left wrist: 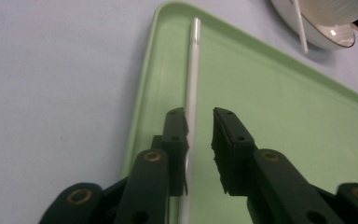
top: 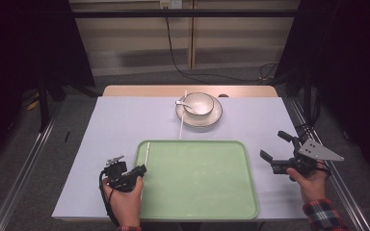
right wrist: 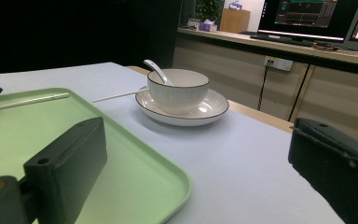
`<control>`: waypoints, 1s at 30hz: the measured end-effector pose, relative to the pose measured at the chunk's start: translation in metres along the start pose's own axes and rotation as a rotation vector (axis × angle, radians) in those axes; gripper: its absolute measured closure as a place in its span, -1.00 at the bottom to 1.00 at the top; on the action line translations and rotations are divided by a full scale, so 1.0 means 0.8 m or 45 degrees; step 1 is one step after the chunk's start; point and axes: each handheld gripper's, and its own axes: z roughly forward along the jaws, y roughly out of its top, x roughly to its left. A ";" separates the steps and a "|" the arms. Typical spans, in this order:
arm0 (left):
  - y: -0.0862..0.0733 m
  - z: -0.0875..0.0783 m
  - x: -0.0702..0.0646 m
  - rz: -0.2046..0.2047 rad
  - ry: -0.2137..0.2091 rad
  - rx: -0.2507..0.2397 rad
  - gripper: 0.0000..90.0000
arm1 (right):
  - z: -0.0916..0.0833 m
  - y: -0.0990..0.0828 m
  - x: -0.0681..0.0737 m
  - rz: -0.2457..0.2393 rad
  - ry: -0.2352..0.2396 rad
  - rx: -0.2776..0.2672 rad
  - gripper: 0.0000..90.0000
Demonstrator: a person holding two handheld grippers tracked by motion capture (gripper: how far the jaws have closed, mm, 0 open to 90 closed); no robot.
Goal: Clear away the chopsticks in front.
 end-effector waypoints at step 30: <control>0.107 0.066 -0.018 0.251 -0.194 -0.097 -0.11 | 0.000 0.000 0.000 -0.004 0.005 -0.001 -0.92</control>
